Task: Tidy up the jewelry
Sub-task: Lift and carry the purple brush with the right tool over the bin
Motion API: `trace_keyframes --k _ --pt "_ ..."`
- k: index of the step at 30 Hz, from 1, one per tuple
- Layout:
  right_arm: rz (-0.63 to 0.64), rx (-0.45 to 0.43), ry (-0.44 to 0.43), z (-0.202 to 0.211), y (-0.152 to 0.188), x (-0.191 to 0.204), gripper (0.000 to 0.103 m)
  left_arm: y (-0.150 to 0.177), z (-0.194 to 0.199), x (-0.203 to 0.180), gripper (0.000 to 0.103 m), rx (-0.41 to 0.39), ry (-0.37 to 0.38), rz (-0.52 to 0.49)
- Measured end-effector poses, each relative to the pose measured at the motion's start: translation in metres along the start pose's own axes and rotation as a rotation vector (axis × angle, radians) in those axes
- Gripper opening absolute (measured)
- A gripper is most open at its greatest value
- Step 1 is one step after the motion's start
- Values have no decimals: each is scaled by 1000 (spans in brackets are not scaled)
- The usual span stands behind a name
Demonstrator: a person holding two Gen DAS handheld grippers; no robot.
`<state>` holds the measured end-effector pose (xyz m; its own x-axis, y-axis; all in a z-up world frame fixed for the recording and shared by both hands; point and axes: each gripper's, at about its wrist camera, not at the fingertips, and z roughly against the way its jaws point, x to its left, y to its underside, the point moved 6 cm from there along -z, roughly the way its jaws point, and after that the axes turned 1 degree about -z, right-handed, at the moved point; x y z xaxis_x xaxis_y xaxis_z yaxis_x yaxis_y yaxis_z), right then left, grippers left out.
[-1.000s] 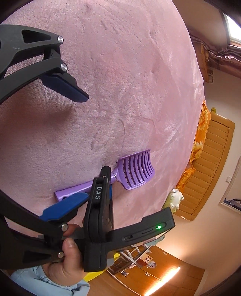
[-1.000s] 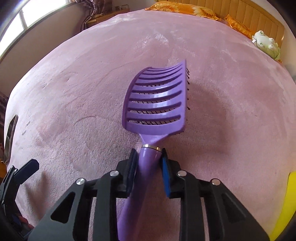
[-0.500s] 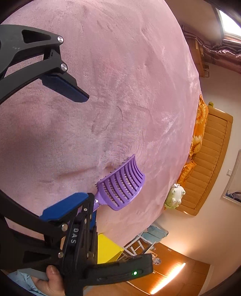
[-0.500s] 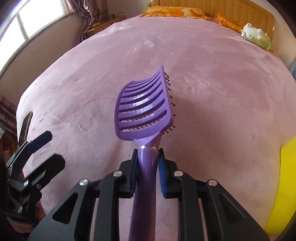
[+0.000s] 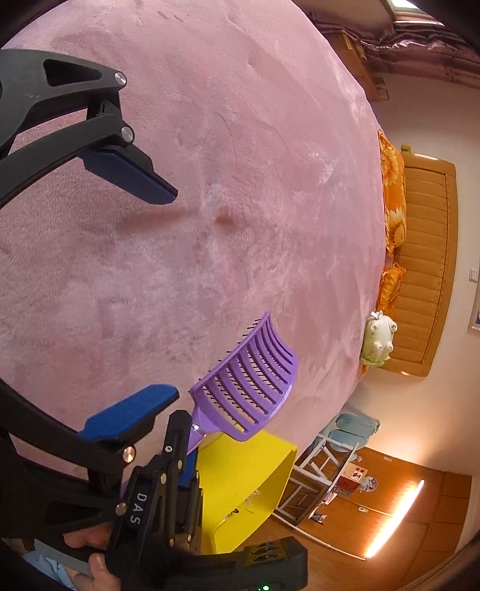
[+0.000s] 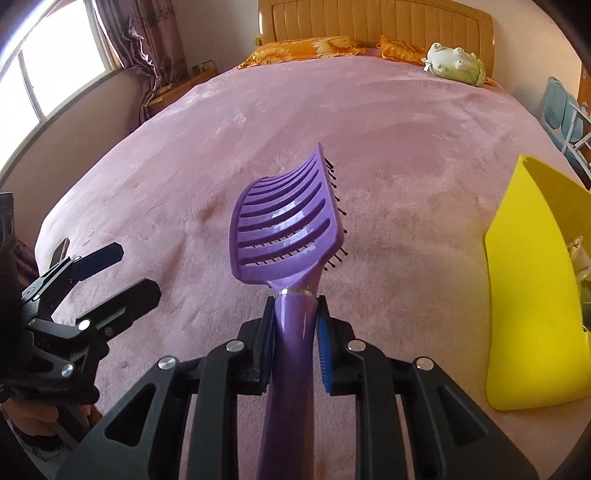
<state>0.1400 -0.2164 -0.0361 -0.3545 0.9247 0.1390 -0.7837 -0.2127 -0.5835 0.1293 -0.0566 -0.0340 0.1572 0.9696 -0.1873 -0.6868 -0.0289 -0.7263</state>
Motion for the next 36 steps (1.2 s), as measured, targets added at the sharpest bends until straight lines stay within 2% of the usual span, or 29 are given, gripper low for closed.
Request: trace_keyframes --k 7,11,18,22,26,31,36 --pt "-57 -144 -16 70 -9 -40 22 -27 -1 -55 95 14 81 -97" --pt "-157 -231 28 113 -9 -94 22 -45 -3 -97 95 3 141 -159" --pt "-276 -269 153 145 -9 -185 22 -65 -23 -180 95 31 241 -266" --pt "-317 -242 208 143 -10 -233 22 -68 -37 -223 95 62 277 -337" --pt "-339 -150 233 125 -5 -272 22 -74 -44 -252 95 73 317 -353" --pt "-315 -24 227 108 4 -291 22 -80 -60 -279 95 100 343 -379" --pt "-239 109 219 101 2 -299 22 -80 -73 -294 95 122 360 -401"
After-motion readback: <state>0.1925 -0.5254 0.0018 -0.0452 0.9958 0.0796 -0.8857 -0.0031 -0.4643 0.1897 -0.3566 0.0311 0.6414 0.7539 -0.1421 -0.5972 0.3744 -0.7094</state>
